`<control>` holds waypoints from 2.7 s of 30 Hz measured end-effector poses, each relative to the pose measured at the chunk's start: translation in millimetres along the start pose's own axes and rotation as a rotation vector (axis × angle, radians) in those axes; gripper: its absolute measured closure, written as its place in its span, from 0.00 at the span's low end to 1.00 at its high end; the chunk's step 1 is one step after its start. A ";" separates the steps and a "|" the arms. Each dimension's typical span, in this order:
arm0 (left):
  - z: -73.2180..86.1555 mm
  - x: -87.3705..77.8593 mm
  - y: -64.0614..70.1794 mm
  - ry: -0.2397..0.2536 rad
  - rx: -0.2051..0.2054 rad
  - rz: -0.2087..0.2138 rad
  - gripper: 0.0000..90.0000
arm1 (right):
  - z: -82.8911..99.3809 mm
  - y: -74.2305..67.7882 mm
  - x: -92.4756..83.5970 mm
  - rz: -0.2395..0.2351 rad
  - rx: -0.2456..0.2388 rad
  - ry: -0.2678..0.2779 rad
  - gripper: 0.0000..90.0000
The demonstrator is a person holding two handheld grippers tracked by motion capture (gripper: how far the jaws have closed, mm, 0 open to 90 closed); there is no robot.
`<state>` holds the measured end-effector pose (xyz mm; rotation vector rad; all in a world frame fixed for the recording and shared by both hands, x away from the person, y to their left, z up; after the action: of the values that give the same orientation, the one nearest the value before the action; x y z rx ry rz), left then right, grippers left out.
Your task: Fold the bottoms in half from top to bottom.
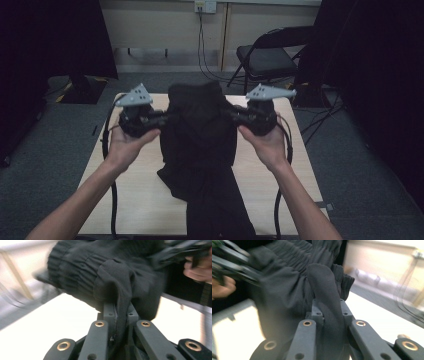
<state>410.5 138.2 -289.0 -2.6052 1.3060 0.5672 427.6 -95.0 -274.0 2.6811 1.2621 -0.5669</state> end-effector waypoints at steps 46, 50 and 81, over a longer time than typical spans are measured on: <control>152.5 156.6 -123.2 -0.246 -0.315 -0.236 0.61 | 152.8 72.5 119.5 0.175 0.175 -0.273 0.52; 134.8 124.1 -115.4 -0.215 -0.250 -0.241 0.52 | 179.5 42.8 81.8 0.089 0.166 -0.325 0.60; 197.4 111.8 11.9 -0.409 -0.048 0.076 1.00 | 231.2 -26.8 43.2 -0.020 0.145 -0.341 1.00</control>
<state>410.9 111.7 -514.7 -2.3104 1.2670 1.0872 367.3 -108.6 -502.6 2.5342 1.1916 -1.1024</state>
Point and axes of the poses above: each handheld gripper's, and its own axes: x roughly forward along the jaws, z roughly out of its underside, y roughly to its right, the point moved 5 cm from there along x, roughly forward along the jaws, and after that the axes turned 2 degrees about -z, right-handed, at the moved point
